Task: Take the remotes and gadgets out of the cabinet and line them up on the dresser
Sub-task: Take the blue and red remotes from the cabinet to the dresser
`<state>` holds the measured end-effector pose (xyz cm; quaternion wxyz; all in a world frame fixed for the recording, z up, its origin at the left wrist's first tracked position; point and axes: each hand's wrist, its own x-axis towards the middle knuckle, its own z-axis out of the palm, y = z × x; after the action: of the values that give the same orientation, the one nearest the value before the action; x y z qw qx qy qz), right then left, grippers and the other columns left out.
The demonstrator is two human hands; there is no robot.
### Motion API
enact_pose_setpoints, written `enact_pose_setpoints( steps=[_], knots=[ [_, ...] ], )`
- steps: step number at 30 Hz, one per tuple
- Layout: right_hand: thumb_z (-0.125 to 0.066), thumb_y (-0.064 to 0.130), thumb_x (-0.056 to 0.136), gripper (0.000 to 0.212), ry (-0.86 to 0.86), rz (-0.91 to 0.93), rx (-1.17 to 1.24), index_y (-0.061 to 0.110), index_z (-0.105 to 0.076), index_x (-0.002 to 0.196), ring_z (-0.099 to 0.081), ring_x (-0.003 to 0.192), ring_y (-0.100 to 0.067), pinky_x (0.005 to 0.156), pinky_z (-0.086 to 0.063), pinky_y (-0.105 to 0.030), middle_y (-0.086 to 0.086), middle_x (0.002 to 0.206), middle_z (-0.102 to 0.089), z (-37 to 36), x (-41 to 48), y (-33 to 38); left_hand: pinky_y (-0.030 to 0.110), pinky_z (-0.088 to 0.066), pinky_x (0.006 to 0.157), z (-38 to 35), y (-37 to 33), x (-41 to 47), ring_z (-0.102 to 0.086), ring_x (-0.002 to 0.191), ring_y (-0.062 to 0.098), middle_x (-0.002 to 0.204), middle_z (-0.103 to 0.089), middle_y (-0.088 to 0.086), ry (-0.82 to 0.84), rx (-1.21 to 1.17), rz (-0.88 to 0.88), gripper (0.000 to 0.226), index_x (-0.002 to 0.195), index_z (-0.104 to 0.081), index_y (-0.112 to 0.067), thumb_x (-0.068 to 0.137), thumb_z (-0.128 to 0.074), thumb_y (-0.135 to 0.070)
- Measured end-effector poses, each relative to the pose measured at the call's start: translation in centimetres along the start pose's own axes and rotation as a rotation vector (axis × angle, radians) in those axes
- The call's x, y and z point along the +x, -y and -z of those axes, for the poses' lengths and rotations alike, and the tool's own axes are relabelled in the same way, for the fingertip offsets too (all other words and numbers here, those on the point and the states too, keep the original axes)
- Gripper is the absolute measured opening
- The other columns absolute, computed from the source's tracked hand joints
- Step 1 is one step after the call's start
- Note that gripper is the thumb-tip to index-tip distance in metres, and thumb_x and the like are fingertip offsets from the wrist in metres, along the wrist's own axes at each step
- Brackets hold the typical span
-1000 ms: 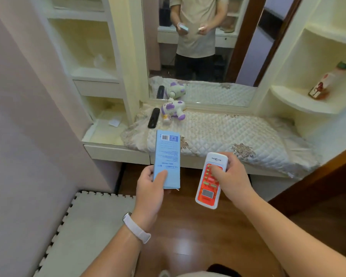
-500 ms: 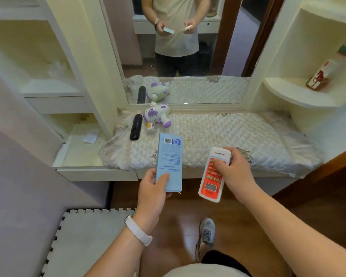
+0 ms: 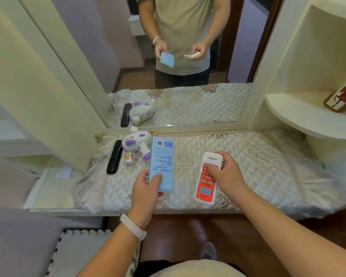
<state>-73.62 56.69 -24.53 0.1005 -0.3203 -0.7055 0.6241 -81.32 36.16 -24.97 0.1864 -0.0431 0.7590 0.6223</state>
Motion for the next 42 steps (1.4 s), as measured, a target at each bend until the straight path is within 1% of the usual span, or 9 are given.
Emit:
enact_pose_setpoints(
  steps=[8, 18, 25, 27, 30, 33, 36, 38, 42],
  knots=[
    [-0.063, 0.008, 0.089, 0.024, 0.049, -0.136, 0.014, 0.025, -0.054, 0.103, -0.071, 0.079, -0.021, 0.066, -0.057, -0.032, -0.005, 0.094, -0.069, -0.7, 7.0, -1.6, 0.033, -0.054, 0.063, -2.8, 1.3, 5.6, -0.071, 0.089, 0.022, 0.104, -0.073, 0.003, -0.023, 0.022, 0.158, 0.012, 0.106, -0.059, -0.018, 0.094, -0.059, -0.018],
    [-0.058, 0.011, 0.091, 0.023, 0.072, -0.281, -0.099, 0.02, -0.051, 0.111, -0.069, 0.084, -0.02, 0.071, -0.056, -0.033, -0.007, 0.098, -0.068, -4.5, 16.2, -2.3, 0.033, -0.054, 0.062, -6.3, 4.1, 15.4, -0.068, 0.095, 0.027, 0.112, -0.068, 0.009, 0.153, -0.064, 0.436, 0.021, 0.116, -0.054, -0.012, 0.095, -0.051, -0.01],
    [-0.059, 0.013, 0.092, 0.024, 0.143, -0.346, -0.275, 0.022, -0.05, 0.112, -0.065, 0.081, -0.009, 0.063, -0.05, -0.024, 0.002, 0.093, -0.066, -8.1, 22.2, -3.5, 0.035, -0.056, 0.078, -6.9, 5.9, 20.9, -0.067, 0.097, 0.018, 0.112, -0.066, 0.0, 0.196, 0.076, 0.336, 0.025, 0.115, -0.052, -0.019, 0.092, -0.054, -0.009],
    [-0.059, 0.013, 0.093, 0.024, 0.155, -0.364, -0.291, 0.022, -0.05, 0.113, -0.065, 0.081, -0.007, 0.062, -0.049, -0.022, 0.003, 0.094, -0.066, -9.3, 23.7, -3.8, 0.031, -0.055, 0.076, -6.8, 6.4, 22.1, -0.066, 0.098, 0.016, 0.113, -0.066, 0.001, 0.209, 0.109, 0.299, 0.028, 0.117, -0.053, -0.018, 0.091, -0.055, -0.007],
    [-0.061, 0.014, 0.092, 0.023, 0.154, -0.401, -0.281, 0.023, -0.051, 0.111, -0.069, 0.084, -0.014, 0.073, -0.058, -0.034, -0.002, 0.097, -0.069, -10.5, 25.3, -4.5, 0.027, -0.054, 0.07, -6.7, 7.1, 23.0, -0.066, 0.098, 0.019, 0.114, -0.065, 0.002, 0.226, 0.12, 0.292, 0.032, 0.118, -0.052, -0.02, 0.092, -0.054, -0.003],
    [-0.062, 0.016, 0.09, 0.025, 0.156, -0.401, -0.351, 0.022, -0.051, 0.112, -0.069, 0.085, -0.015, 0.078, -0.058, -0.038, -0.001, 0.097, -0.069, -11.3, 26.3, -5.1, 0.016, -0.052, 0.071, -6.8, 7.2, 23.2, -0.062, 0.099, 0.01, 0.116, -0.063, -0.001, 0.243, 0.185, 0.262, 0.036, 0.123, -0.05, -0.021, 0.092, -0.053, -0.002],
    [-0.062, 0.022, 0.088, 0.032, 0.153, -0.341, -0.509, 0.022, -0.049, 0.118, -0.067, 0.08, -0.013, 0.073, -0.056, -0.034, 0.002, 0.094, -0.067, -11.5, 26.9, -5.4, 0.008, -0.049, 0.068, -7.1, 7.0, 23.3, -0.059, 0.097, -0.001, 0.111, -0.061, -0.008, 0.243, 0.238, 0.204, 0.041, 0.121, -0.048, -0.024, 0.089, -0.053, 0.002],
    [-0.063, 0.025, 0.087, 0.04, 0.16, -0.308, -0.589, 0.022, -0.048, 0.125, -0.066, 0.078, -0.012, 0.072, -0.056, -0.035, 0.0, 0.1, -0.066, -11.3, 27.0, -5.6, 0.013, -0.053, 0.074, -7.3, 7.0, 23.3, -0.061, 0.101, 0.002, 0.112, -0.061, -0.008, 0.233, 0.272, 0.188, 0.041, 0.117, -0.049, -0.026, 0.086, -0.054, 0.001],
    [-0.062, 0.034, 0.086, 0.061, 0.187, -0.251, -0.726, 0.02, -0.042, 0.142, -0.061, 0.103, -0.02, 0.088, -0.053, -0.04, -0.003, 0.131, -0.051, -10.4, 26.8, -5.6, 0.04, -0.054, 0.088, -7.3, 6.8, 22.9, -0.056, 0.106, 0.015, 0.114, -0.057, -0.003, 0.191, 0.412, 0.139, 0.052, 0.122, -0.051, -0.024, 0.071, -0.055, -0.018]
  ],
)
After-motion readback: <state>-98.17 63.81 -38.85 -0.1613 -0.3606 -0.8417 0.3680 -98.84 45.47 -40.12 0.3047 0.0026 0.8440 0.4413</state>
